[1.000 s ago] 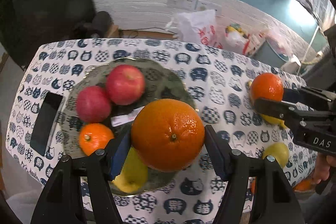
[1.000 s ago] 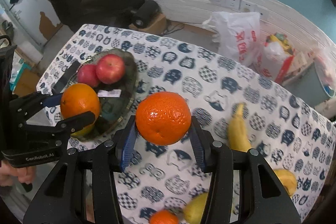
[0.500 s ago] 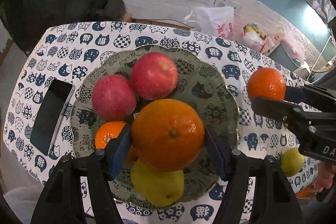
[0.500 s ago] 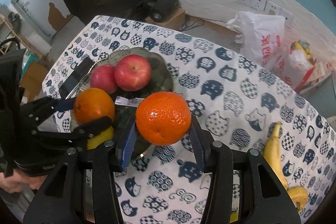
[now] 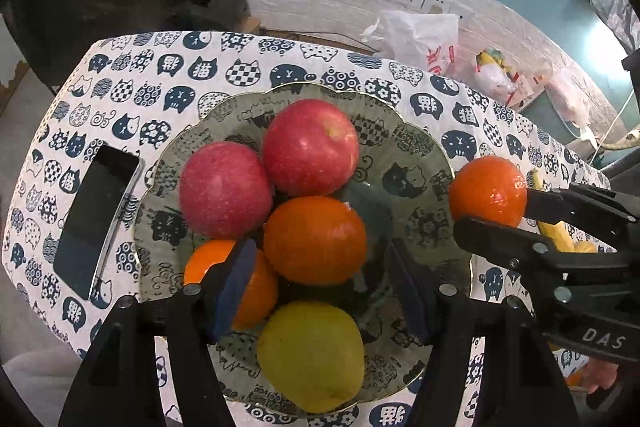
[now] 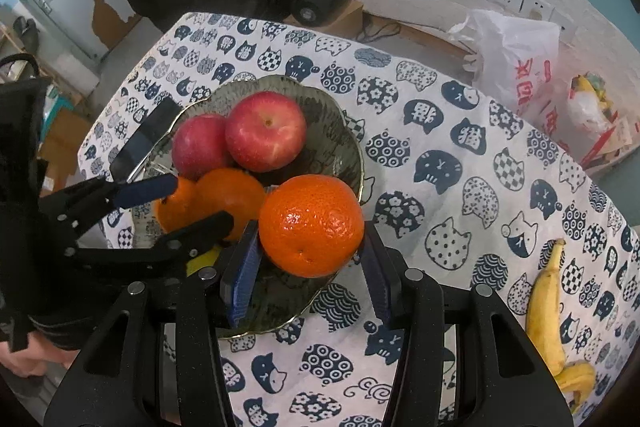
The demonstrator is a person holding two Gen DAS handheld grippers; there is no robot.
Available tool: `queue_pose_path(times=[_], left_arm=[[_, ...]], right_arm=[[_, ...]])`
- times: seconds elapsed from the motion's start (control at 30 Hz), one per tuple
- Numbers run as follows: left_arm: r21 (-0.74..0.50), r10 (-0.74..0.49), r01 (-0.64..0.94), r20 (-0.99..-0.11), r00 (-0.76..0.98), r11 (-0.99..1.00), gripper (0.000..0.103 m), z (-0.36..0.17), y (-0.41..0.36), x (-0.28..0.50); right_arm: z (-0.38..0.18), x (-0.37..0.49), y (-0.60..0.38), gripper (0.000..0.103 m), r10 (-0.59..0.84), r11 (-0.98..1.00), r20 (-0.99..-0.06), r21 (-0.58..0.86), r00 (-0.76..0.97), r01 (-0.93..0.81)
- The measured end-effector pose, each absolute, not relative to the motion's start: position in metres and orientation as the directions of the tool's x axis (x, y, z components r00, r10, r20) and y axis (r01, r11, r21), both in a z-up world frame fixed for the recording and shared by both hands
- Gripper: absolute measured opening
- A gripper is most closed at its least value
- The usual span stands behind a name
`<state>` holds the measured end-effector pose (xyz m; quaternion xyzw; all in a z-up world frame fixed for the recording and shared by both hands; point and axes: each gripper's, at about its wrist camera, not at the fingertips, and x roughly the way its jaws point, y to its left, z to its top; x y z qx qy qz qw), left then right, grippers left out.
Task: Organize fruits
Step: 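Open the left tool over the plate while the right tool releases the tangerine beside it, then move the left tool toward a small orange while the right tool approaches the large pear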
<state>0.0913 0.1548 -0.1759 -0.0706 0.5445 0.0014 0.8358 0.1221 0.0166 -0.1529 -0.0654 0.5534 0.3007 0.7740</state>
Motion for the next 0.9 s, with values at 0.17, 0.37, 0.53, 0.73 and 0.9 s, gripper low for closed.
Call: queue_pose_path(times=[0.17, 0.37, 0.53, 0.73, 0.9], left_arm=[[-0.120, -0.073, -0.098, -0.919, 0.387, 0.988, 0.068, -0.179, 0.163, 0.085], [-0.121, -0.068, -0.115, -0.922, 0.380, 0.986, 0.068, -0.179, 0.171, 0.076], [-0.121, -0.068, -0.120, -0.925, 0.373, 0.985, 0.068, -0.179, 0.175, 0.072], [-0.114, -0.067, -0.107, -0.927, 0.369, 0.988, 0.068, -0.178, 0.175, 0.068], [-0.106, -0.063, -0.099, -0.928, 0.366, 0.989, 0.068, -0.178, 0.173, 0.065]], right_arm=[[-0.158, 0.122, 0.023, 0.048, 0.395, 0.807, -0.898, 0.237, 0.195, -0.541], [-0.170, 0.122, 0.034, 0.048, 0.383, 0.802, -0.907, 0.235, 0.172, -0.549], [-0.182, 0.122, 0.041, 0.048, 0.361, 0.800, -0.919, 0.217, 0.159, -0.560], [-0.184, 0.128, 0.041, 0.049, 0.364, 0.809, -0.916, 0.221, 0.169, -0.545], [-0.183, 0.130, 0.036, 0.051, 0.377, 0.817, -0.910, 0.242, 0.169, -0.523]])
